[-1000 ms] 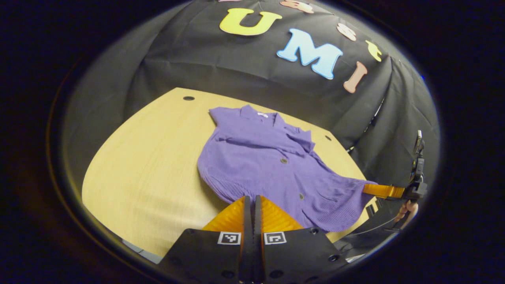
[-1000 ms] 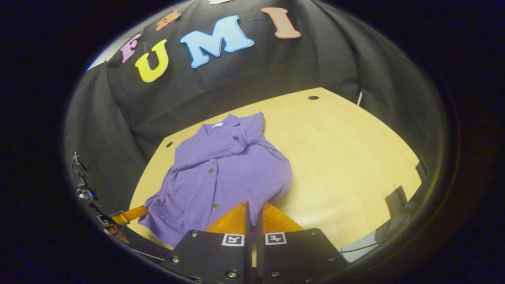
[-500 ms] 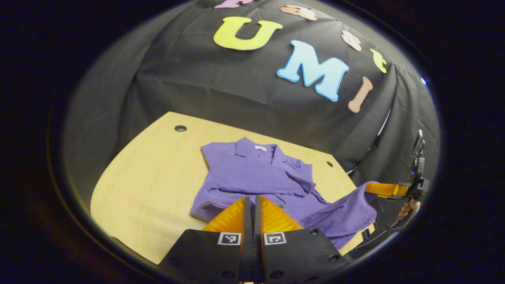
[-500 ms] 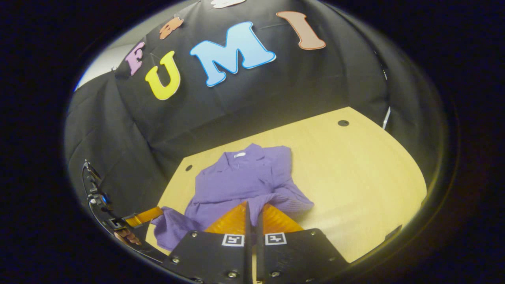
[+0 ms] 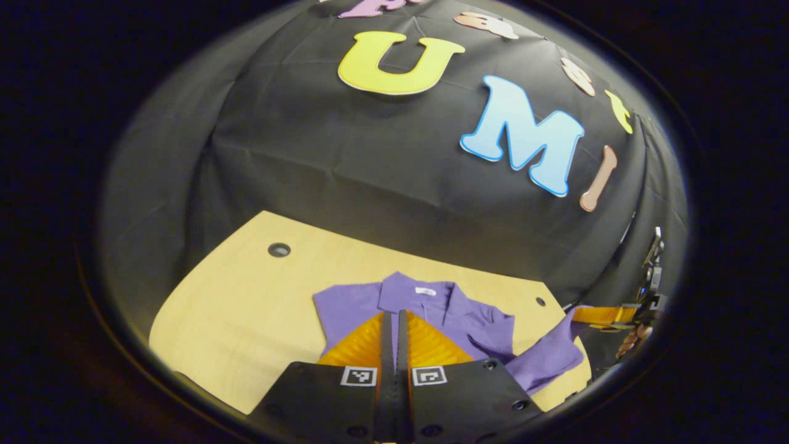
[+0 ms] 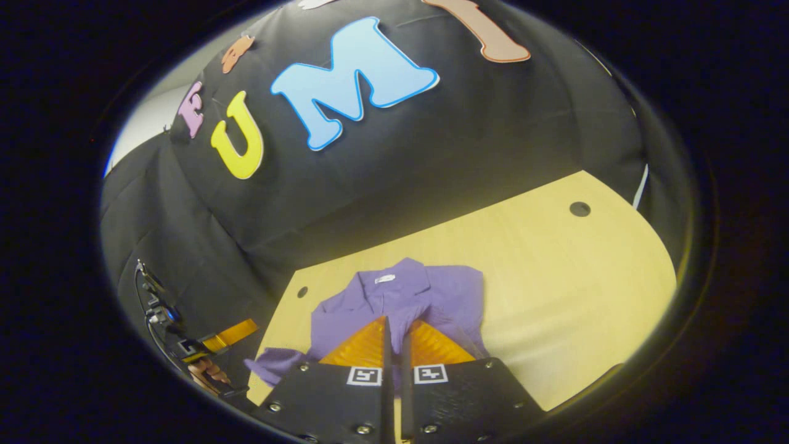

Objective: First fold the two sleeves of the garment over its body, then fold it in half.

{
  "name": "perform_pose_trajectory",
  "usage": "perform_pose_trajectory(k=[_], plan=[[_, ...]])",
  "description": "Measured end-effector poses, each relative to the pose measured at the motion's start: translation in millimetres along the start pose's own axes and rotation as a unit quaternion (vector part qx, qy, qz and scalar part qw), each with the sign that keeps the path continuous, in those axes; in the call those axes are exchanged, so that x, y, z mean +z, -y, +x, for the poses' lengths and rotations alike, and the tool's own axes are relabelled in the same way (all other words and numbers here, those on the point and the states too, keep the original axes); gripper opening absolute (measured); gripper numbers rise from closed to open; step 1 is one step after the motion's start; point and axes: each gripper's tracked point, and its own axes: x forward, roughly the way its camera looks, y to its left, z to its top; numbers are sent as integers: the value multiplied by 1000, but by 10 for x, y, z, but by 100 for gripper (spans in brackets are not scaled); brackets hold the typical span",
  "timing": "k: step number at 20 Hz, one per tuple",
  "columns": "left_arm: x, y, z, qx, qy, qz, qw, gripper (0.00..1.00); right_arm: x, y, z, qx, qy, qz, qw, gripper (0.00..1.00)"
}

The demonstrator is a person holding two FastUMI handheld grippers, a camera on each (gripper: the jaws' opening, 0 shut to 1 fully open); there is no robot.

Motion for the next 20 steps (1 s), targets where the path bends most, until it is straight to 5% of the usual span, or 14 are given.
perform_pose_trajectory(k=[9,20], plan=[[-17,52,1005,29,-13,26,999,6,503,90,1074,26,-9,15,1000,4],[-97,149,1646,35,-6,78,996,6,294,718,1940,-53,-50,3,997,4]])
